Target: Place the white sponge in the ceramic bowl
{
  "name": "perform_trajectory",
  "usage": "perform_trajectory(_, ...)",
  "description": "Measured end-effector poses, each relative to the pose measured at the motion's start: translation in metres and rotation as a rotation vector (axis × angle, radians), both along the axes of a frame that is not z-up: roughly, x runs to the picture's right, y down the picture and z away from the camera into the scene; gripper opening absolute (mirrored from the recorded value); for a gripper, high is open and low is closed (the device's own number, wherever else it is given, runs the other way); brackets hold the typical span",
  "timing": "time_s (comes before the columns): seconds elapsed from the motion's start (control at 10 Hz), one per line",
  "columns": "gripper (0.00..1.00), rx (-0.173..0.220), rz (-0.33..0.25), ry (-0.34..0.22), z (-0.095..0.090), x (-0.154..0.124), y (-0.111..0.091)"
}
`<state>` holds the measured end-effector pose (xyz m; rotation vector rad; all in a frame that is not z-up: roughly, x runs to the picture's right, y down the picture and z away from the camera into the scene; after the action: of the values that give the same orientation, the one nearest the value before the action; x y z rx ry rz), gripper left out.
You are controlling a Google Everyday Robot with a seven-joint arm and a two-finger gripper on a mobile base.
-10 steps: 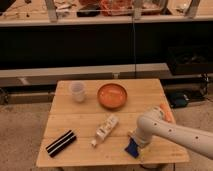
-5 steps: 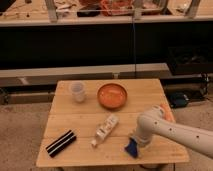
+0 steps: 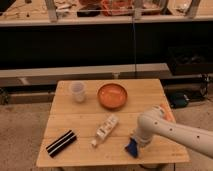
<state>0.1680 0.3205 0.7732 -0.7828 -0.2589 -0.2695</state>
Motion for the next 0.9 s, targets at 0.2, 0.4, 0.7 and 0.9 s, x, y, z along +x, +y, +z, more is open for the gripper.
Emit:
perform_trajectory(0.2, 0.06, 0.000, 0.003, 0.002, 0.0001, -0.0009, -0.0006)
perform_trajectory(0.4, 0.13, 0.009, 0.004, 0.005, 0.0025, -0.0084, -0.0052)
perform_trajectory(0.7, 0.32, 0.013, 0.004, 0.010, 0.0032, -0.0065, -0.0065)
perform_trajectory(0.9, 0.23, 0.022, 0.007, 0.013, 0.0042, -0.0098, -0.0096)
